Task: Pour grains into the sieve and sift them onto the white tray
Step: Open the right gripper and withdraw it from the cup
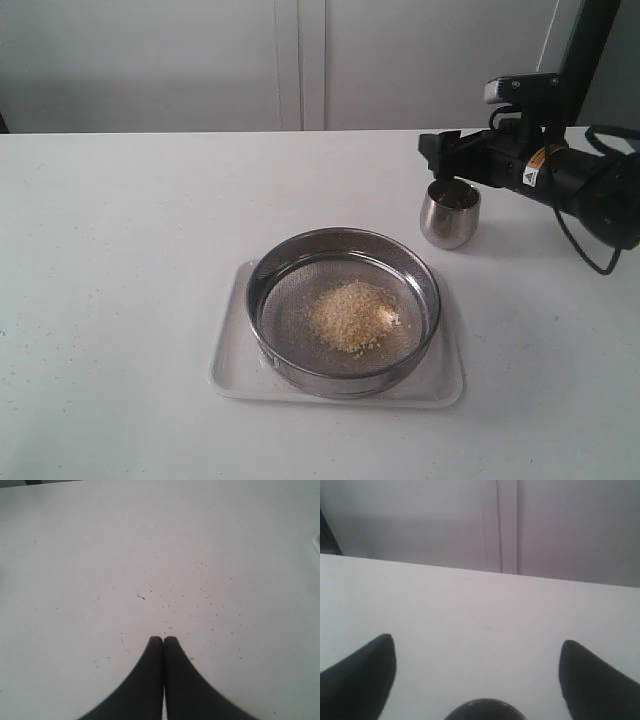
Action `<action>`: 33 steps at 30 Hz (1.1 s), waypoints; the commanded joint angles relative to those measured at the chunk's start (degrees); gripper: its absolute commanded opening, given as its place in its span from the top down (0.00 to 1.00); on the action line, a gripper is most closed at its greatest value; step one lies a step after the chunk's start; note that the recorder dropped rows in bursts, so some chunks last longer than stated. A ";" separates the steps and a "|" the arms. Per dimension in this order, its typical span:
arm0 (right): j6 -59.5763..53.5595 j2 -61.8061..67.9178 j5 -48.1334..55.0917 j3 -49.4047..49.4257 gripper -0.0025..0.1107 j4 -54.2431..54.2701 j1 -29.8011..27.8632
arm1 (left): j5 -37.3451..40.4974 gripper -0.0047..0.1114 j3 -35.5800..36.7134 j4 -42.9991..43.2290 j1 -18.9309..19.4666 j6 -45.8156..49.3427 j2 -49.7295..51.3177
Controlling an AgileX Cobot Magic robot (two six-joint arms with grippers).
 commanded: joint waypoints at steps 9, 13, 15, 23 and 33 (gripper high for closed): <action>-4.41 -15.52 40.28 0.00 0.98 -1.00 -0.56 | -0.12 0.96 0.14 -0.33 -0.33 0.00 -0.22; -7.13 -18.98 50.01 0.00 0.98 -1.00 -0.56 | -0.12 0.96 0.14 -0.33 -0.33 0.00 -0.22; -8.76 -20.60 55.53 0.00 0.98 -1.08 -0.56 | -0.12 0.96 0.14 -0.33 -0.33 0.00 -0.22; -18.52 -24.19 74.95 0.00 0.98 5.30 -0.56 | -0.12 0.96 0.14 -0.33 -0.33 0.00 -0.22; -19.99 -33.29 66.42 8.73 0.98 25.10 -0.56 | -0.12 0.96 0.14 -0.33 -0.33 0.00 -0.22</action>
